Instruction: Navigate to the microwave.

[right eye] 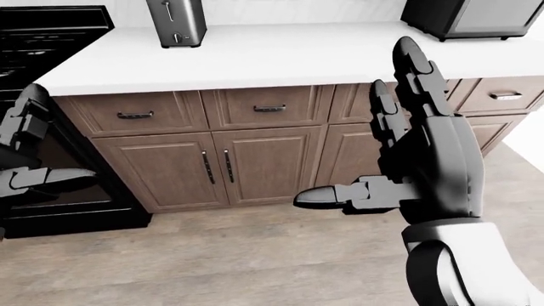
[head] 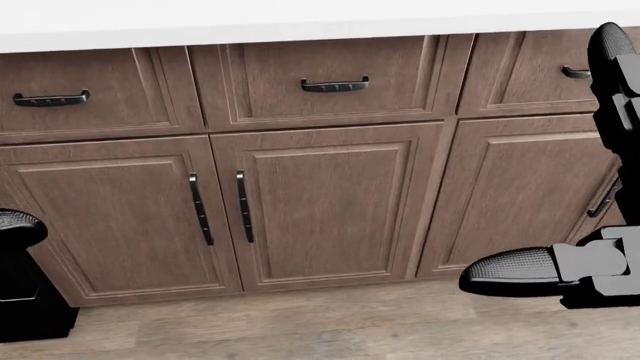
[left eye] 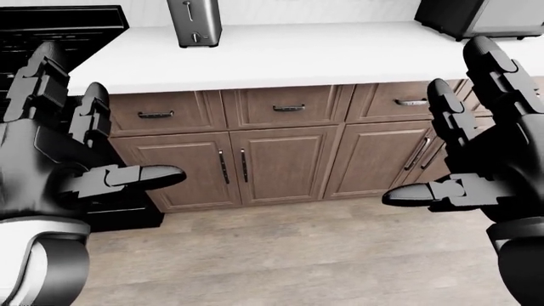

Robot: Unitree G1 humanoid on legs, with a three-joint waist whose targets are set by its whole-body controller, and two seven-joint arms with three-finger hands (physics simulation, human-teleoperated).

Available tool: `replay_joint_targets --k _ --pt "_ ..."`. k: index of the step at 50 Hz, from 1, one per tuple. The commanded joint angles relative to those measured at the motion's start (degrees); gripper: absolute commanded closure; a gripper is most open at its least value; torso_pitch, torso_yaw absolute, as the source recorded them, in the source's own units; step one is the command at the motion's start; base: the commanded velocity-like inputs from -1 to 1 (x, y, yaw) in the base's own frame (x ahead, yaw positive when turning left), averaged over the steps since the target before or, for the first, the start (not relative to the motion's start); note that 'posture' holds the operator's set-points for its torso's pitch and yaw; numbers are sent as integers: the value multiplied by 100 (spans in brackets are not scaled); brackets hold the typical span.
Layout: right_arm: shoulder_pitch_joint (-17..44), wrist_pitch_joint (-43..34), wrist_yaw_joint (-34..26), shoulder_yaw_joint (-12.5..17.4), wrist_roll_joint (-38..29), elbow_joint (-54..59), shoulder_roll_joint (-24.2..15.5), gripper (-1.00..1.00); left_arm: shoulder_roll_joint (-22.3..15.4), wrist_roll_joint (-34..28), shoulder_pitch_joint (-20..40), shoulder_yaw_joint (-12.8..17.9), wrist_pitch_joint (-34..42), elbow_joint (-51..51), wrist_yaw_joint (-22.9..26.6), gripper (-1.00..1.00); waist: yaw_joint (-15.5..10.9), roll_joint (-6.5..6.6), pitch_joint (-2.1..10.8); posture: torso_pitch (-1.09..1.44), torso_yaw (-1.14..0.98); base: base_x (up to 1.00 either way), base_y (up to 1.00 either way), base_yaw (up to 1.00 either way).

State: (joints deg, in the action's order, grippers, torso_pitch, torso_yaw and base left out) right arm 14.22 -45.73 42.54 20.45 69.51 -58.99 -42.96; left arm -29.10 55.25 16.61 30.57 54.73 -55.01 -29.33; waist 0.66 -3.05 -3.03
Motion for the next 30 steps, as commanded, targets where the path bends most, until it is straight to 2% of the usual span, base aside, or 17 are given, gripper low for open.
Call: replay_joint_targets --k 1,3,6,7,9,11,12,13,14,17,23,25,26,27,28,30 --pt "104 232 -49 83 -96 -101 -62 -100 -102 -84 112 149 -203 -89 -7 -100 -36 -26 120 0 0 0 16 0" --pt "105 245 -32 114 -41 -101 -93 -100 -117 -24 140 185 -163 -95 -50 -100 -49 48 99 0 0 0 18 0" --pt "58 216 -55 96 -110 -101 -61 -100 -118 -46 125 151 -187 -83 -56 -100 -43 263 29 0 0 0 25 0" --pt "64 230 -27 115 -51 -101 -89 -100 -115 -54 130 146 -183 -81 -58 -100 -57 236 22 0 0 0 41 0" --pt "73 257 -9 98 -18 -101 -116 -100 -109 -46 139 153 -165 -91 -63 -100 -38 332 66 0 0 0 41 0" --pt "55 271 -19 107 -20 -101 -122 -100 -115 -39 142 160 -168 -83 -65 -100 -14 559 102 0 0 0 40 0" --pt "47 275 -21 117 -18 -101 -125 -100 -119 -28 141 165 -162 -88 -73 -100 -10 823 182 0 0 0 41 0" --pt "47 277 -16 127 -4 -101 -129 -100 -119 -44 130 161 -166 -93 -69 -100 -33 666 152 0 0 0 41 0" --pt "54 287 8 132 29 -101 -157 -100 -115 -44 123 165 -168 -94 -63 -100 -56 640 66 0 0 0 41 0" --pt "49 295 5 109 8 -101 -157 -100 -121 -46 121 169 -181 -83 -54 -100 -68 483 103 0 0 0 40 0" --pt "30 340 2 126 28 -101 -173 -100 -119 -31 133 169 -155 -101 -79 -100 -64 209 26 0 0 0 41 0" --pt "-7 341 -52 110 -47 -101 -136 -100 -107 -68 118 136 -172 -104 -69 -100 -69 47 28 0 0 0 41 0" --pt "2 324 -55 106 -56 -101 -120 -100 -96 -97 121 119 -180 -95 -51 -100 -67 -109 83 0 0 0 41 0" --pt "16 308 -48 110 -53 -101 -111 -100 -91 -113 128 117 -182 -85 -36 -100 1 94 41 0 0 0 40 0" --pt "33 294 -39 118 -35 -101 -111 -100 -84 -144 129 108 -186 -74 -18 -100 -26 -13 61 0 0 0 41 0" --pt "29 274 -51 107 -69 -101 -89 -100 -83 -128 147 121 -141 -100 -36 -100 -12 -43 139 0 0 0 40 0"
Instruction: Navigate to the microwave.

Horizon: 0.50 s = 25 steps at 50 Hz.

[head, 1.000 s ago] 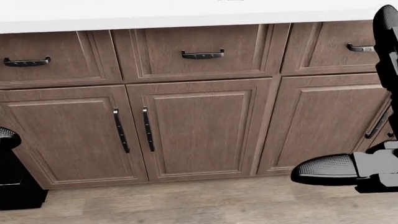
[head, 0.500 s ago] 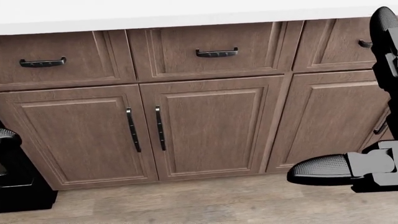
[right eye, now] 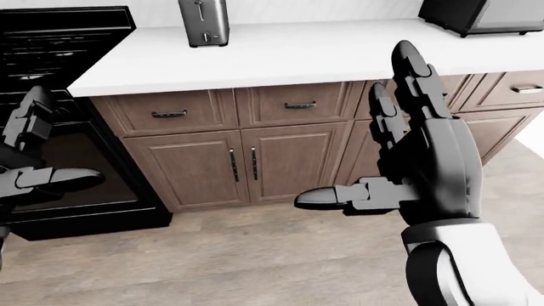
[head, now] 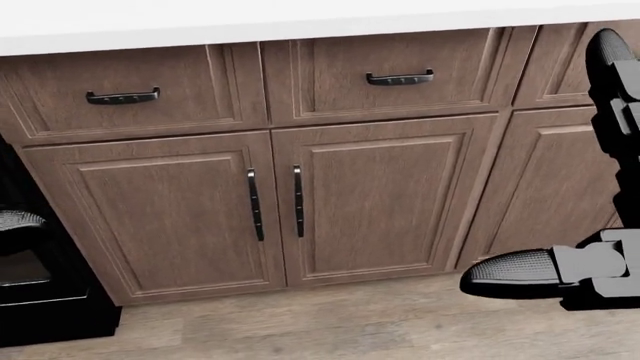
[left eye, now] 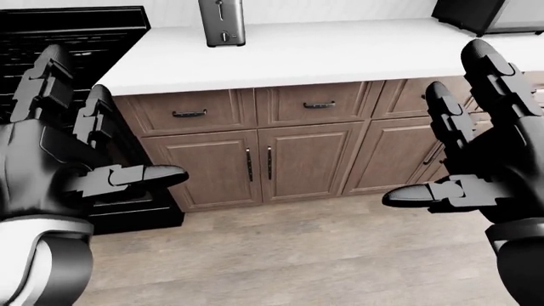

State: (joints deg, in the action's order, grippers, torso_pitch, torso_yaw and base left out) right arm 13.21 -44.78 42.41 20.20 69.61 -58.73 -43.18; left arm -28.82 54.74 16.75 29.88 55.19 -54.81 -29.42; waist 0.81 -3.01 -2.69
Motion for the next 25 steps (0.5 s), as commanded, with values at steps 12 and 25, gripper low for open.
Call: replay_joint_targets --k 12,25 --pt "84 207 -108 80 -202 -127 -9 -100 -39 -171 98 169 -191 -115 72 -100 -101 542 72 0 0 0 40 0" --pt "85 206 -104 78 -193 -127 -11 -100 -44 -164 110 183 -164 -113 74 -100 -27 -75 73 0 0 0 41 0"
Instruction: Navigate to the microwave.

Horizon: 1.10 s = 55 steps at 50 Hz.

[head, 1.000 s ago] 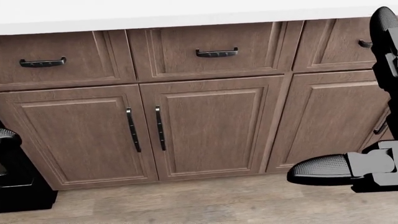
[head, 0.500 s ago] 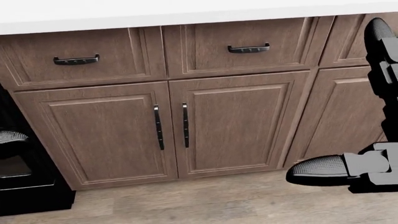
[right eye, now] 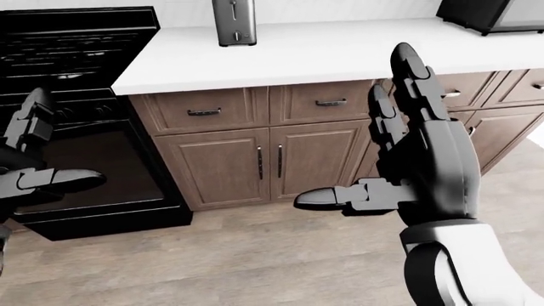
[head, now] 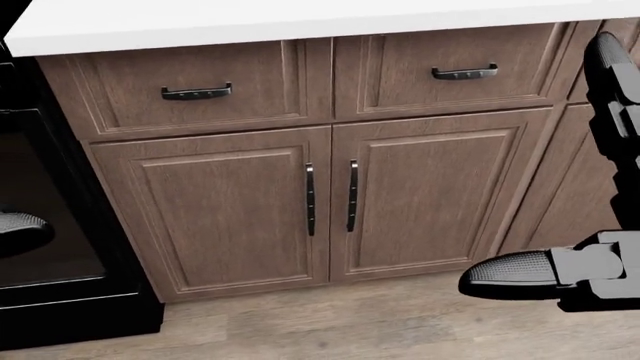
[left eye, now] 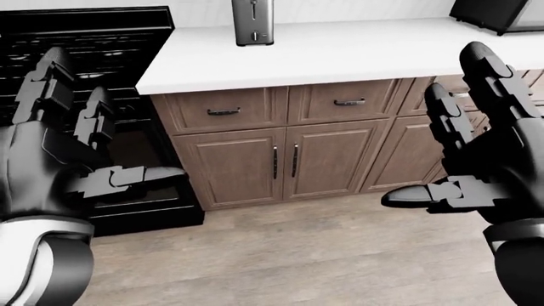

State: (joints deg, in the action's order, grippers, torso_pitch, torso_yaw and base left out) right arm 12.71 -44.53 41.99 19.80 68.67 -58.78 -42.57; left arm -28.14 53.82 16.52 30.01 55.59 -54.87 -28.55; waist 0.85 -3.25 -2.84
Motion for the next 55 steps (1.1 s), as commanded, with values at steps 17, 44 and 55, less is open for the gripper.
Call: replay_joint_targets --k 17,44,55 --pt "172 67 -113 85 -191 -122 51 -100 -53 -233 172 53 -213 -59 87 -100 -84 358 38 0 0 0 40 0" --pt "107 -56 -332 -15 -538 -122 295 -100 118 -534 176 -12 -128 -97 252 -100 -71 294 27 0 0 0 41 0" --pt "44 24 -340 -36 -583 -122 253 -100 146 -536 131 42 -119 -124 277 -100 -35 70 98 0 0 0 40 0"
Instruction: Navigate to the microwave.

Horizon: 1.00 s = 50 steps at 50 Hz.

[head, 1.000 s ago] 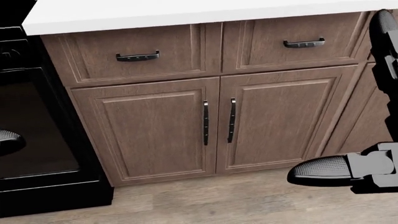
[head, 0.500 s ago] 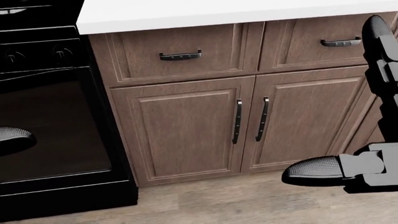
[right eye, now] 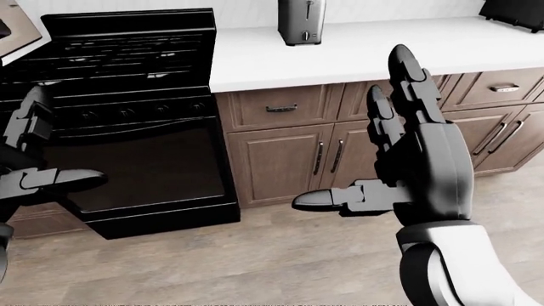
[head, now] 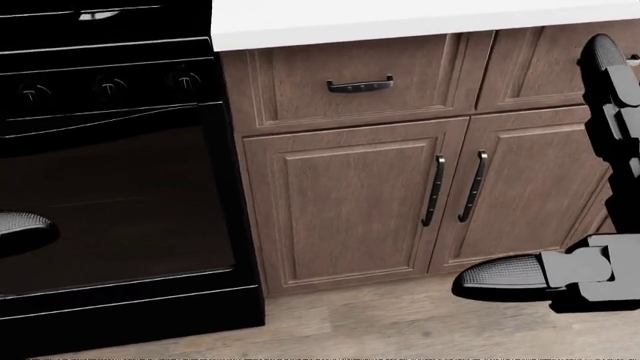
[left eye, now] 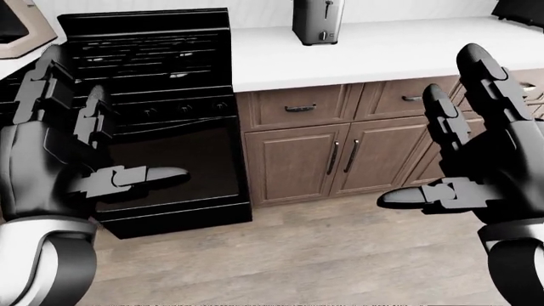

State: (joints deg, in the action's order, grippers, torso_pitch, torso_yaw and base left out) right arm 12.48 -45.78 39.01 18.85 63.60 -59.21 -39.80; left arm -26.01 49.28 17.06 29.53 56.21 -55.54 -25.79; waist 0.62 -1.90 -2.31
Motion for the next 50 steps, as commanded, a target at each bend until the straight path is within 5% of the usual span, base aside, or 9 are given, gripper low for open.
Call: replay_joint_targets --k 1,6,8,19,24,29,32,45,50 --pt "66 142 -51 47 -96 -79 -1 -100 -64 -77 83 101 -175 -53 1 -100 -5 12 -1 0 0 0 40 0" --pt "17 174 -87 51 -150 -79 14 -100 -57 -60 65 140 -161 -69 11 -100 34 706 177 0 0 0 41 0" --pt "-4 185 -104 38 -183 -79 30 -100 -72 4 79 184 -128 -84 -15 -100 -35 547 -15 0 0 0 41 0" --pt "-30 162 -169 26 -291 -79 89 -100 -57 -98 48 87 -198 -61 8 -100 -41 -175 -2 0 0 0 41 0" --pt "-13 78 -209 78 -313 -79 134 -100 -34 -131 85 91 -154 -63 40 -100 -10 -161 96 0 0 0 41 0" --pt "14 72 -172 48 -290 -79 120 -100 -38 -107 103 76 -147 -66 22 -100 8 195 -31 0 0 0 40 0" --pt "35 55 -167 35 -289 -79 125 -100 -61 -44 147 94 -110 -63 -21 -100 34 702 179 0 0 0 41 0" --pt "-36 88 -250 -29 -433 -79 201 -100 -74 -29 83 77 -165 -73 -49 -100 -38 -208 12 0 0 0 40 0" --pt "-64 142 -227 -36 -413 -79 157 -100 -62 -19 72 112 -161 -77 -23 -100 -11 -140 86 0 0 0 41 0"
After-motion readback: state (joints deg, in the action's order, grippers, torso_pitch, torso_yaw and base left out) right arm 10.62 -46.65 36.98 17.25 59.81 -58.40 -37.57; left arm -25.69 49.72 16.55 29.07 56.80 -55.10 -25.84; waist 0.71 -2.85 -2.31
